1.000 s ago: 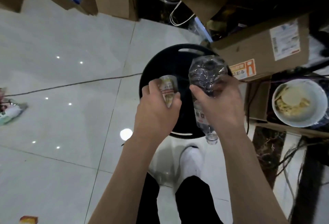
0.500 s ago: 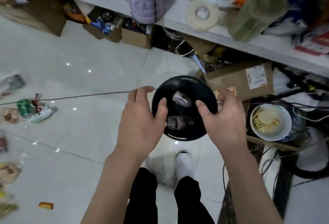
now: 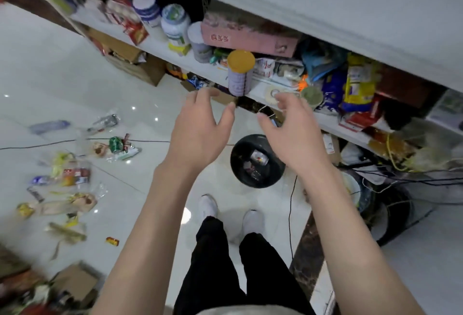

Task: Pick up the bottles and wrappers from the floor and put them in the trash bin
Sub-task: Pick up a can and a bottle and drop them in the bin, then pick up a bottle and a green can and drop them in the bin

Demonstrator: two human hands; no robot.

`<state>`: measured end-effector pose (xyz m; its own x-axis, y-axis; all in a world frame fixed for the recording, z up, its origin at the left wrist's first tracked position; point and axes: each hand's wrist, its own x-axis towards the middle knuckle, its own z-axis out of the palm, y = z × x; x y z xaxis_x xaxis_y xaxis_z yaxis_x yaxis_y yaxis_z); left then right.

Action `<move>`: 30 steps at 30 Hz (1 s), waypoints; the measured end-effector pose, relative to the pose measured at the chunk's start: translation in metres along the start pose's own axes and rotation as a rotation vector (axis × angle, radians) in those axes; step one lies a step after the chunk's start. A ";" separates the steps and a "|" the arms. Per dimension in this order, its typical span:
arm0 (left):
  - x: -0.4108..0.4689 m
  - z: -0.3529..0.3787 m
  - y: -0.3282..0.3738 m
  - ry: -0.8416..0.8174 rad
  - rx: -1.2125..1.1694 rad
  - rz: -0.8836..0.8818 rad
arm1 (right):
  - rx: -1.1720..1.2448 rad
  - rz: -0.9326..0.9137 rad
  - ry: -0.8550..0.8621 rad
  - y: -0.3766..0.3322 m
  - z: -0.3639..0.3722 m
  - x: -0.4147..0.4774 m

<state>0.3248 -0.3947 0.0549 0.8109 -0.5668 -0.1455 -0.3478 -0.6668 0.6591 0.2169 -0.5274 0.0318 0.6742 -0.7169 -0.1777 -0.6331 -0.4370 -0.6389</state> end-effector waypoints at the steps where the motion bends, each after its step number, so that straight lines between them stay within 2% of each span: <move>1: -0.010 -0.015 0.011 0.017 -0.002 0.008 | 0.002 -0.035 0.006 -0.013 -0.014 -0.009; 5: -0.069 -0.068 0.038 0.143 -0.017 0.047 | 0.077 -0.207 0.032 -0.058 -0.060 -0.064; 8: -0.087 -0.071 0.041 0.122 0.005 0.038 | 0.045 -0.231 0.017 -0.062 -0.069 -0.073; 12: -0.139 -0.087 0.023 0.207 0.009 -0.027 | 0.044 -0.345 -0.053 -0.077 -0.070 -0.104; 22: -0.227 -0.121 -0.057 0.390 -0.106 -0.330 | -0.044 -0.506 -0.258 -0.123 -0.016 -0.135; 30: -0.281 -0.180 -0.142 0.529 -0.168 -0.490 | -0.131 -0.659 -0.405 -0.214 0.064 -0.180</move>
<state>0.2315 -0.0535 0.1351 0.9879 0.1138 -0.1050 0.1545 -0.6762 0.7204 0.2559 -0.2699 0.1525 0.9967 -0.0442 -0.0679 -0.0768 -0.7821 -0.6184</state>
